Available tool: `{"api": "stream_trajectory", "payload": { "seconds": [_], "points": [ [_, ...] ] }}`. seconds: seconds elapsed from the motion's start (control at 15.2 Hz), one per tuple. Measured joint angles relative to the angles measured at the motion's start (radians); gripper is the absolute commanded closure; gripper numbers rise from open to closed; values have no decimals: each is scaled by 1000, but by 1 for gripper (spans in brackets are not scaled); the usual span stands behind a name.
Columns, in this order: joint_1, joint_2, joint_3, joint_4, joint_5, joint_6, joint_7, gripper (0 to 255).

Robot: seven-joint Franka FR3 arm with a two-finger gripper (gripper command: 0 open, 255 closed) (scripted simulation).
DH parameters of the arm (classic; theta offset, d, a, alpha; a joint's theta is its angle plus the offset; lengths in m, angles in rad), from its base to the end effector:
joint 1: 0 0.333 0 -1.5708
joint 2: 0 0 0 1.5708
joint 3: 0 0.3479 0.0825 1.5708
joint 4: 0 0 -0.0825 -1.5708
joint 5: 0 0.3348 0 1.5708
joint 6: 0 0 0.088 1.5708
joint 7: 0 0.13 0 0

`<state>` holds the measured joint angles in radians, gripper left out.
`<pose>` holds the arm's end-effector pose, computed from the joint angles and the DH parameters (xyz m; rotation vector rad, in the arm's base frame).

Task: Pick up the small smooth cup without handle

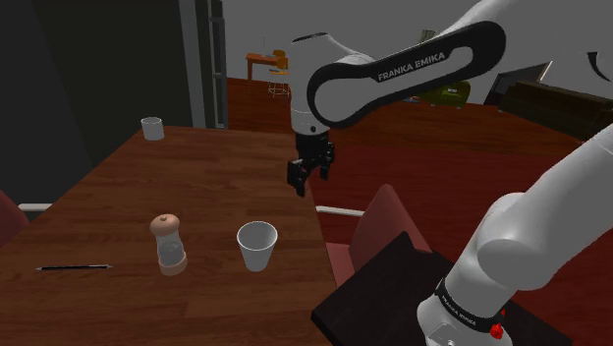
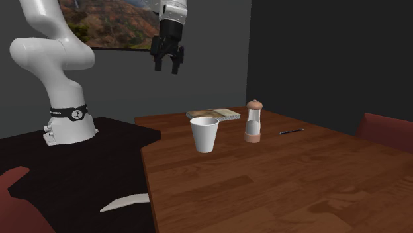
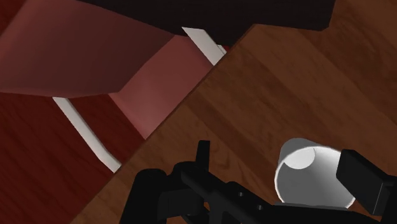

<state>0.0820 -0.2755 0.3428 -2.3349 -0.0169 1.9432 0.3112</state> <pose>0.3563 0.1672 0.4602 2.9885 0.1537 -0.1281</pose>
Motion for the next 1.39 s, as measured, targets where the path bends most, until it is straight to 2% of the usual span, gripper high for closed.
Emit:
{"api": "stream_trajectory", "payload": {
  "seconds": [0.33, 0.66, 1.19, 1.39],
  "points": [
    [7, 197, 58, 77, -69, 86, 124, 0],
    [41, 393, 91, 170, -162, 142, 264, 0],
    [151, 734, 67, 424, -314, 150, 440, 0],
    [168, 788, 54, 452, -337, 168, 460, 0]
  ]
}}
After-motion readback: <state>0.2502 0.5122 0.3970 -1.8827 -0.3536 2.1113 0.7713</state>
